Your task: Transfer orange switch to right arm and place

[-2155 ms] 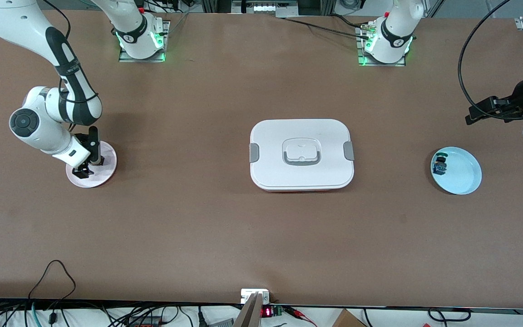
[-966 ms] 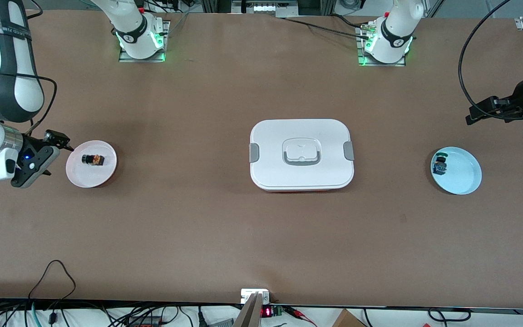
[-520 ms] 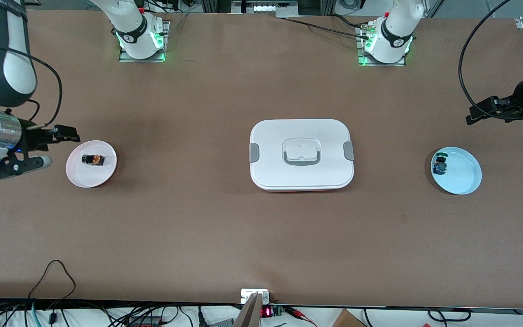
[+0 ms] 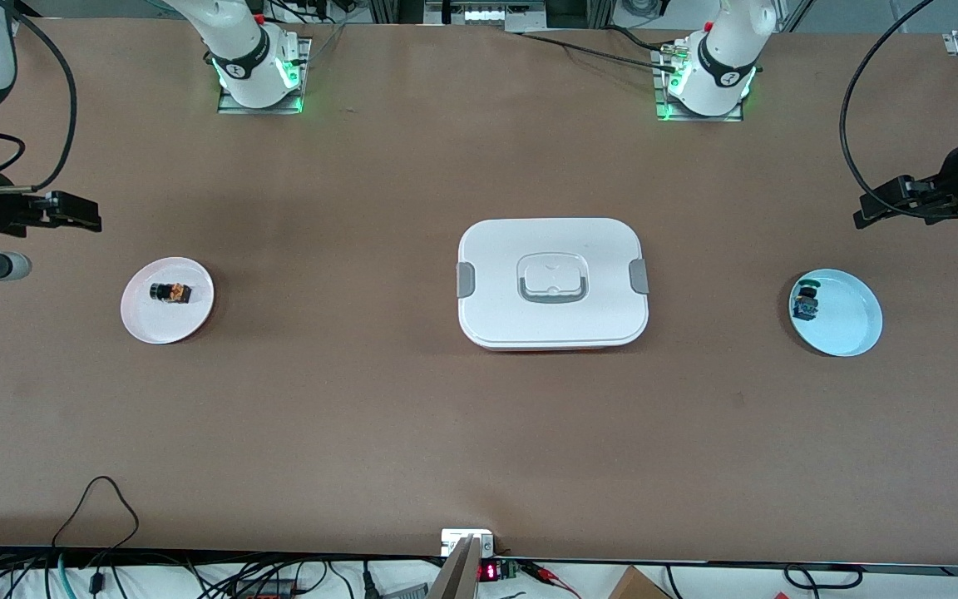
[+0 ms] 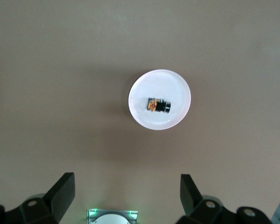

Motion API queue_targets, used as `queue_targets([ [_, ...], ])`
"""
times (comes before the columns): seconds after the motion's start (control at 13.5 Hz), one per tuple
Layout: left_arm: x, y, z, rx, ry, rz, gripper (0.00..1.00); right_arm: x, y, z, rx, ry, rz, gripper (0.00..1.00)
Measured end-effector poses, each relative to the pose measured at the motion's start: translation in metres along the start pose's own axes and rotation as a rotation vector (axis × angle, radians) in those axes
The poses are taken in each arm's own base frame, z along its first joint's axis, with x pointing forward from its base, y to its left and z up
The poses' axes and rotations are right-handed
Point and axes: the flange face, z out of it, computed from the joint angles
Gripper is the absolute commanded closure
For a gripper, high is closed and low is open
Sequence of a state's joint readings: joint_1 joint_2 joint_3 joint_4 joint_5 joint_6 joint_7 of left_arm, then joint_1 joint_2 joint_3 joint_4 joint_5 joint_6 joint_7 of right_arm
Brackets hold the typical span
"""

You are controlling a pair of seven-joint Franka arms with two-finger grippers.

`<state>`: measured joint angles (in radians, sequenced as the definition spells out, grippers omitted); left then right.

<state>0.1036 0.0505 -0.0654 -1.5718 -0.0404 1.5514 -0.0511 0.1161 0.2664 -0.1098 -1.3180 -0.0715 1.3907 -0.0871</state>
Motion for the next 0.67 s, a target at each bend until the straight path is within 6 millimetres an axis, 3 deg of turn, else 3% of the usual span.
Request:
queue_targets([
  [0.22,0.0,0.001,-0.004,0.0,0.009,0.002,0.0,0.006,0.009,-0.001,-0.003,0.043,0.134,0.0],
  [0.45,0.0,0.001,-0.004,0.0,0.008,0.002,0.0,0.012,0.011,-0.005,-0.003,0.107,0.153,0.0],
  [0.67,0.0,0.002,-0.004,0.0,0.008,0.003,0.0,0.007,0.015,0.013,0.003,0.218,0.138,0.0],
])
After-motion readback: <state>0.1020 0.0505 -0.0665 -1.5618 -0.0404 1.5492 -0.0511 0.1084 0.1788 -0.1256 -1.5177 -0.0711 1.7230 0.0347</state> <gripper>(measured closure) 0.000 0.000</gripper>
